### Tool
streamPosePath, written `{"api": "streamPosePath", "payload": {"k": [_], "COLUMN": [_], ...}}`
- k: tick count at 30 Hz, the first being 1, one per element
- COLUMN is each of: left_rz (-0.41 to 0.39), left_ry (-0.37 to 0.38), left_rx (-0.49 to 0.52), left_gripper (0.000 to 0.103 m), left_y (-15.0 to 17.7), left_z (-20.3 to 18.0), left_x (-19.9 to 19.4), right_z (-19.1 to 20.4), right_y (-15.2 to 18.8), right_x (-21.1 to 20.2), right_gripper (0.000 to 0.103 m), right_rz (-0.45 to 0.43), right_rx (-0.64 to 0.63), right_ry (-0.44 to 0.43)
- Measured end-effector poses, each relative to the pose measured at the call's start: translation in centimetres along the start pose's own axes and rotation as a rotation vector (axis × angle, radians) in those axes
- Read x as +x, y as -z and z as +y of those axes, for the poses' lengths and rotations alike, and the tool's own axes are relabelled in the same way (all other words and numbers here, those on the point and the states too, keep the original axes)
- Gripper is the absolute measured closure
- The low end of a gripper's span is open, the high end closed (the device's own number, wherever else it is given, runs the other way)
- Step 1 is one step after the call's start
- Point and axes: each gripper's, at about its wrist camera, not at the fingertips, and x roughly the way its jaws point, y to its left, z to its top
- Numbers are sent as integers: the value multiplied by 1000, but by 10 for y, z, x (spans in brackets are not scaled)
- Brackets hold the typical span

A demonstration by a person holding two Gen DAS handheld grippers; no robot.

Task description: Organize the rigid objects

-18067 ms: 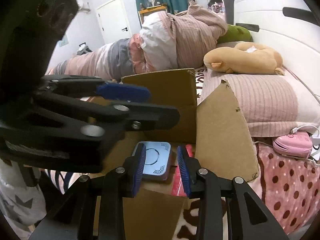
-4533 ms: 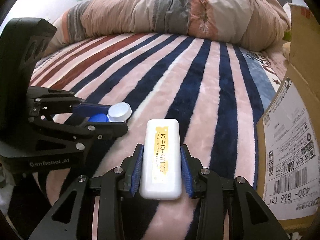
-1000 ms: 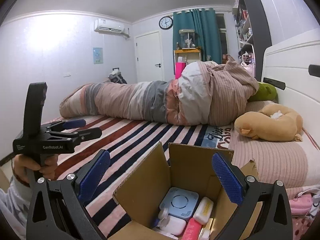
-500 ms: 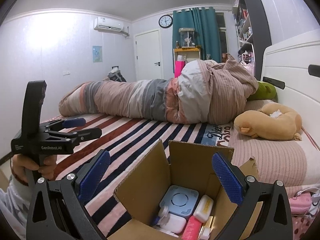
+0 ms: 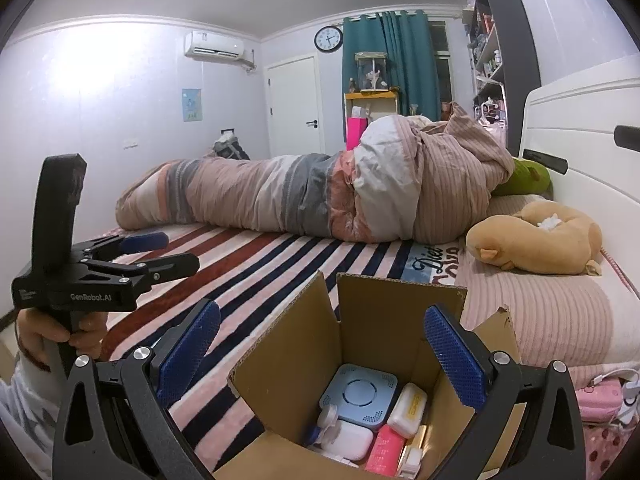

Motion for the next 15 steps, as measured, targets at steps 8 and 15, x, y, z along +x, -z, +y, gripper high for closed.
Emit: {"api": "streamPosePath", "payload": {"k": [8, 15], "left_rz": [-5, 6], "left_ry": [6, 12], "left_rx": [6, 12], "left_gripper": [9, 9], "left_y": [0, 2], "left_z": [-3, -10], "left_x": [0, 1], "right_z": [-4, -9], "right_y": [4, 3], "right_x": [-3, -6], "right_gripper": [0, 0], "right_rz": [9, 17], "right_rx": [-1, 4], "right_ry": [6, 11]}}
